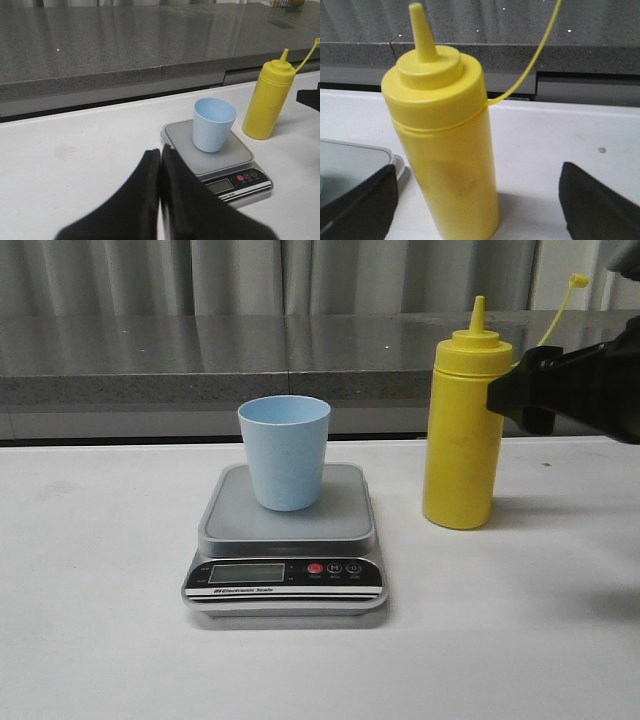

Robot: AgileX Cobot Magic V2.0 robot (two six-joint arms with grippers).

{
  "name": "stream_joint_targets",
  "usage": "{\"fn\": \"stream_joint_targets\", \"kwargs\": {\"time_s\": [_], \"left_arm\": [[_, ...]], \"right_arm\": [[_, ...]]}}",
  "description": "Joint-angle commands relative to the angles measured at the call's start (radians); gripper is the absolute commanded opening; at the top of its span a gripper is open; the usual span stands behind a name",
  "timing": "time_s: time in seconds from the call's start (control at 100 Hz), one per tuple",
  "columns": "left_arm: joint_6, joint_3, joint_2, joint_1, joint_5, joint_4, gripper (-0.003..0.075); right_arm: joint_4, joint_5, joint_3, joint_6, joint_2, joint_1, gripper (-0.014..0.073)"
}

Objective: Pour seasoning into cup on scale with both arms
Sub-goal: 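Move the right gripper to the yellow squeeze bottle and grasp it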

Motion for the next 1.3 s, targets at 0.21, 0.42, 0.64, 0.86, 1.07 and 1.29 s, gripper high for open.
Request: {"fn": "stream_joint_targets", "kwargs": {"time_s": [0.21, 0.42, 0.64, 0.86, 1.07, 1.29], "left_arm": [[-0.009, -0.026, 0.007, 0.001, -0.081, -0.015, -0.002], [-0.009, -0.026, 0.007, 0.001, -0.081, -0.015, -0.002], [-0.009, -0.026, 0.007, 0.001, -0.081, -0.015, -0.002], [-0.009, -0.026, 0.007, 0.001, -0.081, -0.015, -0.002], [-0.009, -0.026, 0.007, 0.001, -0.081, -0.015, -0.002], [-0.009, -0.026, 0.007, 0.001, -0.081, -0.015, -0.002]], "right_arm": [[-0.069, -0.18, -0.08, 0.039, 0.098, 0.011, 0.0646], [-0.079, -0.184, -0.133, 0.041, 0.153, 0.022, 0.0646], [-0.084, -0.191, -0.198, 0.072, 0.222, 0.022, 0.0646], [-0.086, -0.226, -0.245, 0.075, 0.281, 0.022, 0.0646], [-0.097, -0.238, -0.275, 0.075, 0.314, 0.022, 0.0643], [-0.102, -0.254, -0.283, 0.075, 0.332, 0.022, 0.0553]]}}
